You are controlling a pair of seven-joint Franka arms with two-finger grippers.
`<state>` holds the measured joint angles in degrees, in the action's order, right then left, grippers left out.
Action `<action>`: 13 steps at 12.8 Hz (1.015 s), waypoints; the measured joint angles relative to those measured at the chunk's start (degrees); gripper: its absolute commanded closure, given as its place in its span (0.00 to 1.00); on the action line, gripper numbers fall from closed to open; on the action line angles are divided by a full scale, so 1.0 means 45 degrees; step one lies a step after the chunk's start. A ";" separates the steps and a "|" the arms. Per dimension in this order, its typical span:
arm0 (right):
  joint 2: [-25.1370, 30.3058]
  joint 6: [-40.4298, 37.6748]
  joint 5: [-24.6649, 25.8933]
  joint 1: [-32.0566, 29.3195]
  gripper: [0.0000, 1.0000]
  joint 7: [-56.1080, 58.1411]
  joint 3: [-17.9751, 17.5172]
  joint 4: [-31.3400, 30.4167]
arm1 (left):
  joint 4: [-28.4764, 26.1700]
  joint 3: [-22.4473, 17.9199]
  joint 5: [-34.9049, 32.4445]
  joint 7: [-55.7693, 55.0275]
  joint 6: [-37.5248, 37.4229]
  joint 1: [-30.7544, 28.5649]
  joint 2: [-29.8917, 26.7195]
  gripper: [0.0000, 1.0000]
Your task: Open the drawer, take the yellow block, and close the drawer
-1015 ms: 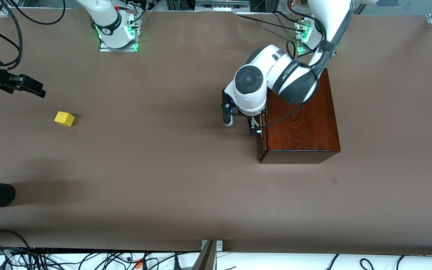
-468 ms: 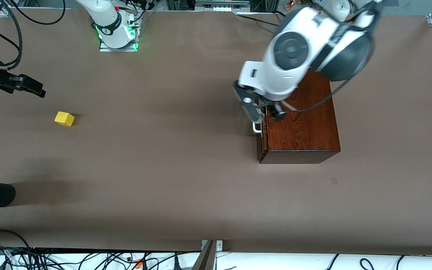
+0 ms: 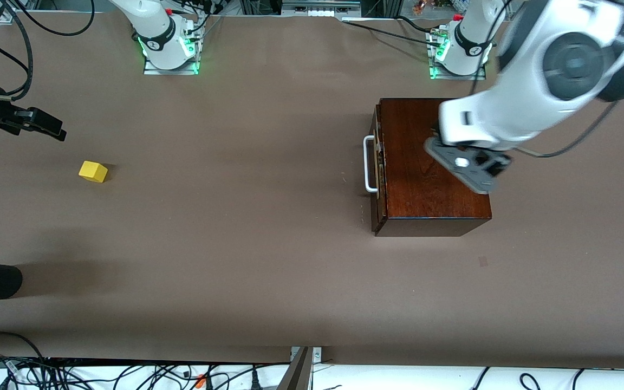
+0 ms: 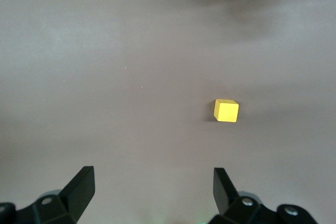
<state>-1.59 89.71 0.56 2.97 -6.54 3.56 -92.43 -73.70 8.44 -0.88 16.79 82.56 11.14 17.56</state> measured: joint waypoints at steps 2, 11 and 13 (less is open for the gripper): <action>0.0000 0.0000 0.0000 -0.0001 0.00 -0.0001 -0.0005 0.0001 | -0.0374 -0.0895 0.0001 -0.1461 0.0030 -0.0054 -0.0683 0.00; 0.0000 -0.0005 -0.0001 -0.0001 0.00 -0.0006 -0.0008 0.0001 | -0.5359 -0.2007 0.0001 -0.4226 0.2740 -0.1489 -0.4275 0.00; 0.0000 -0.0005 -0.0001 -0.0002 0.00 -0.0007 -0.0008 0.0001 | -0.5422 -0.2006 0.0001 -0.4295 0.2764 -0.1549 -0.4316 0.00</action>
<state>-1.59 89.69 0.56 2.96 -6.57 3.52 -92.43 -98.10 -0.59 -0.87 -2.54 95.00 4.17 -1.86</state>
